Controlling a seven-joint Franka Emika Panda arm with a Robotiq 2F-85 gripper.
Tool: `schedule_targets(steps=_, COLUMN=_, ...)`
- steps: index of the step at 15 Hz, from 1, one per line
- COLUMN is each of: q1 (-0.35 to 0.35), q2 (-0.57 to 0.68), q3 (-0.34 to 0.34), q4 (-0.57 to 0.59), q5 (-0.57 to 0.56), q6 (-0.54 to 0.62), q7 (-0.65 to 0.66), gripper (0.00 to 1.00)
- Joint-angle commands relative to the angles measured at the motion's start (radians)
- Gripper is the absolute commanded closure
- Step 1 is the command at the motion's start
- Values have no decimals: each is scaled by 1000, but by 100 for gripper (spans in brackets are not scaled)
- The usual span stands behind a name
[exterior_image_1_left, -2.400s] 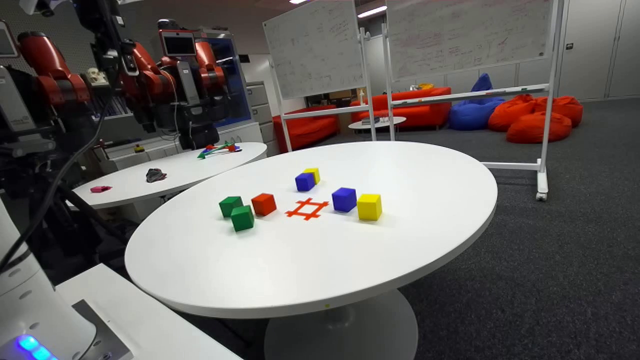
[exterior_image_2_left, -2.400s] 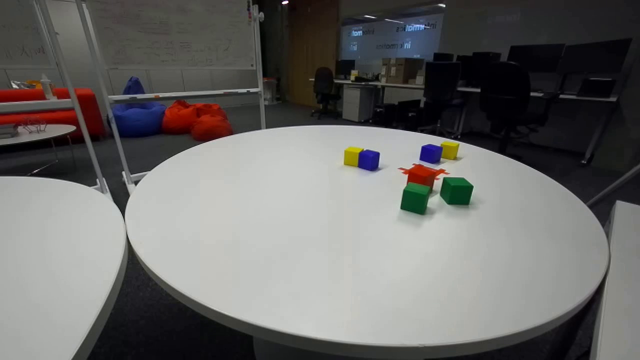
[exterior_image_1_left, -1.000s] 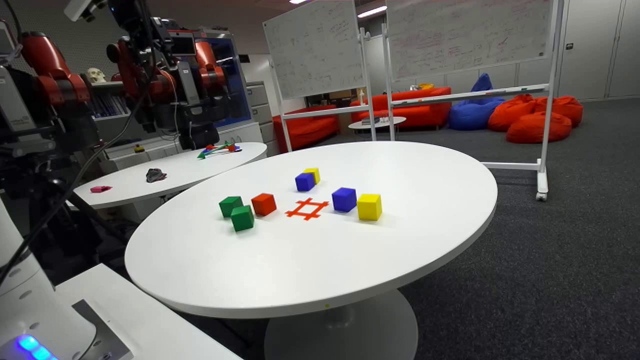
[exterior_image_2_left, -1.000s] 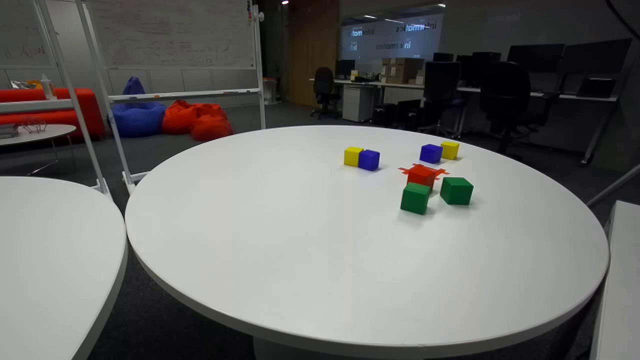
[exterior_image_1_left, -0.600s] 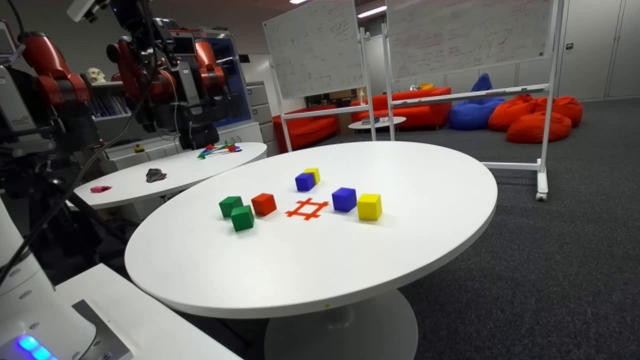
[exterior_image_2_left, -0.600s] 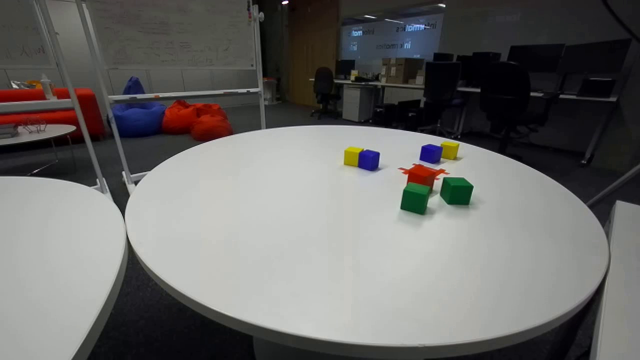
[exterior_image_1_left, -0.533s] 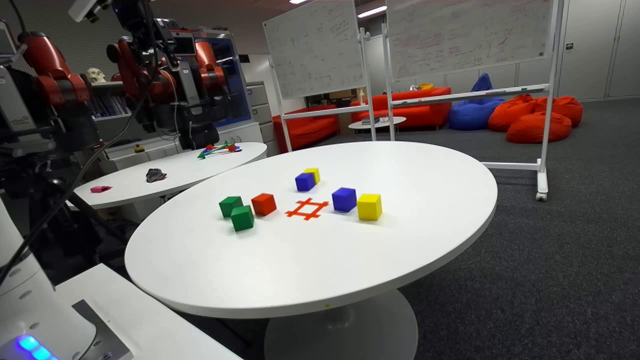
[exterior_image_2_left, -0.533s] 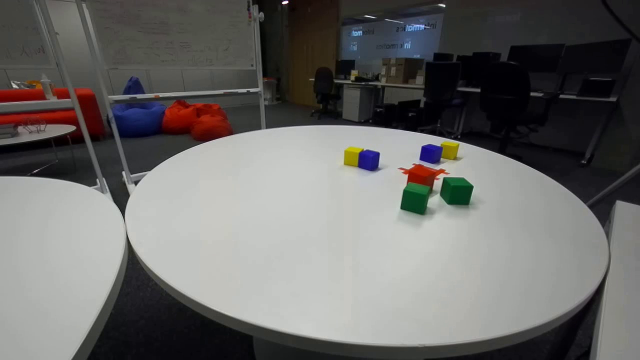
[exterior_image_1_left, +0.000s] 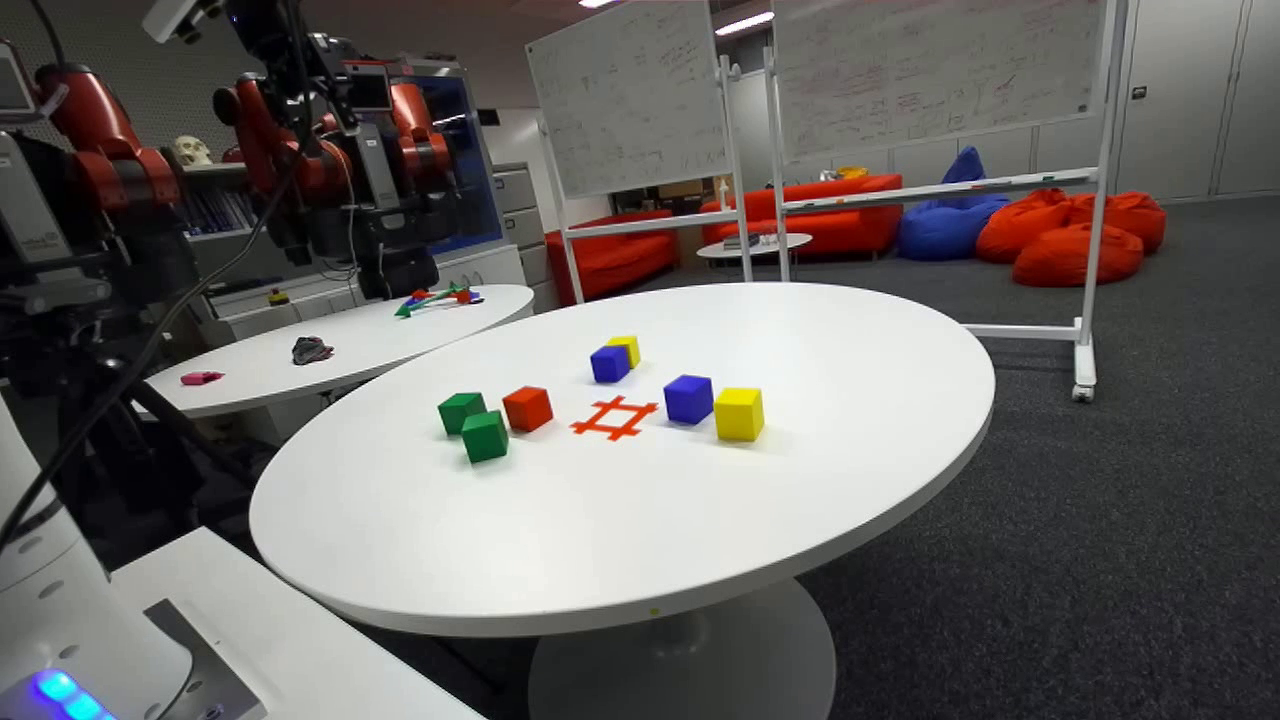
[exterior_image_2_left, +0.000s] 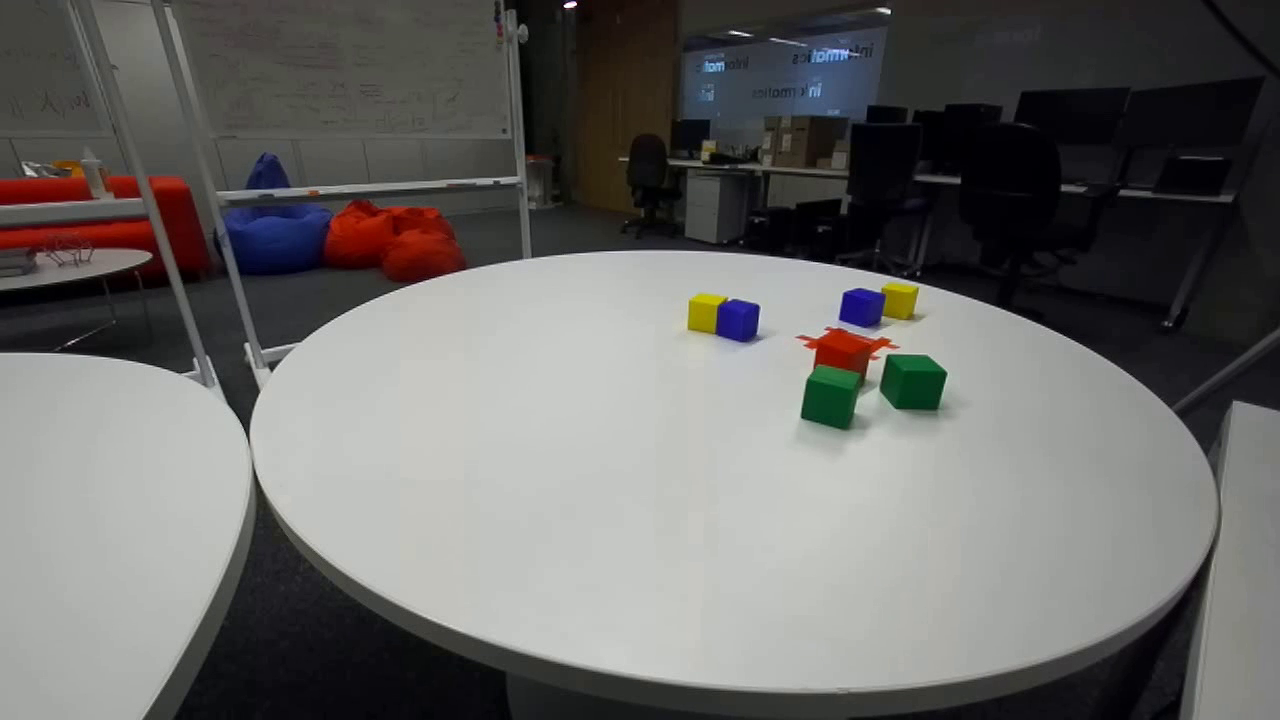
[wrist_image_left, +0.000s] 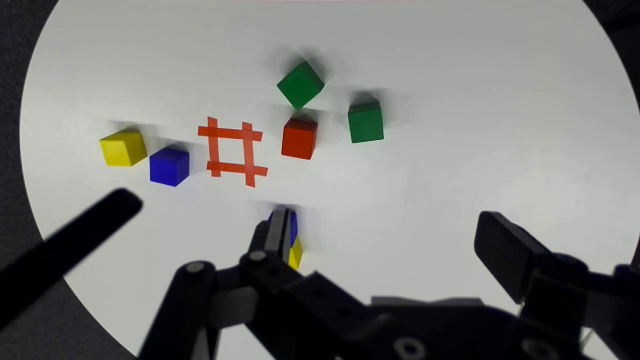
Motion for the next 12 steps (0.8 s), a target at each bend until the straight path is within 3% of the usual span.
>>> schedule_targets(steps=1, q1=35, q2=11, q3=24, q4=-8, q5=-1, q6=16, q7=70, gripper=0)
schedule_targets(steps=6, q1=42, q2=50, q3=60, q4=-32, q5=-23, q6=27, q7=153, gripper=0)
schedule_targets(steps=12, q1=22, q2=158, q3=24, q4=-15, q5=-27, q6=43, q7=155, gripper=0)
